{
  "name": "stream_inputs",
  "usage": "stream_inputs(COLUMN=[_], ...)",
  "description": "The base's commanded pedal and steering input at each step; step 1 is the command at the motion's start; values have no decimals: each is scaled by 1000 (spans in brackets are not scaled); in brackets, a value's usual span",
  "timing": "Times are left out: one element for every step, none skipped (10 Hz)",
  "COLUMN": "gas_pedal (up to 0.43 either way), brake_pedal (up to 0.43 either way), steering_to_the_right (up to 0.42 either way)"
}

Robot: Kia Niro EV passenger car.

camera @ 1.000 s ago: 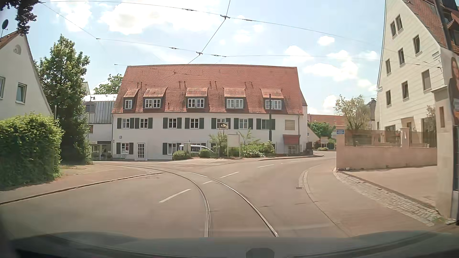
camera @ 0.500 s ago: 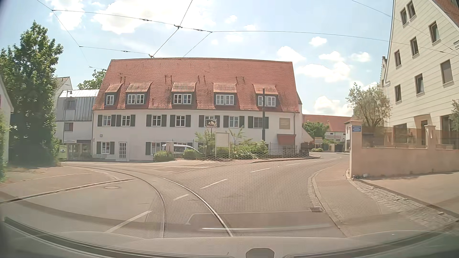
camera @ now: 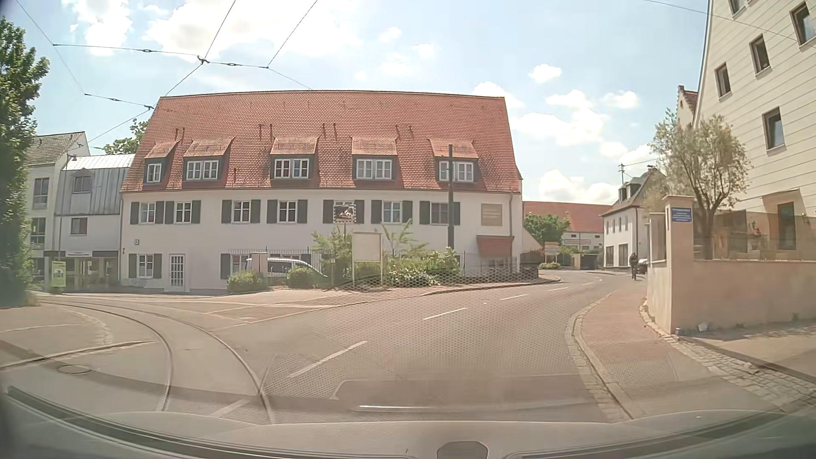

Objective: Follow the waypoints while adhering to traffic rules and regulations

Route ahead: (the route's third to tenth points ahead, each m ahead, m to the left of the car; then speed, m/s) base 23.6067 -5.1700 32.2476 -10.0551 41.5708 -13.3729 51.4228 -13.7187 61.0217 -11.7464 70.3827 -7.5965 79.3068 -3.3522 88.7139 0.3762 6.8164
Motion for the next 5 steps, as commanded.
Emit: stream_inputs(gas_pedal=[138, 138, 138, 138, 138], brake_pedal=[0, 0, 0, 0, 0], steering_to_the_right=[72, 80, 85, 91, 94])
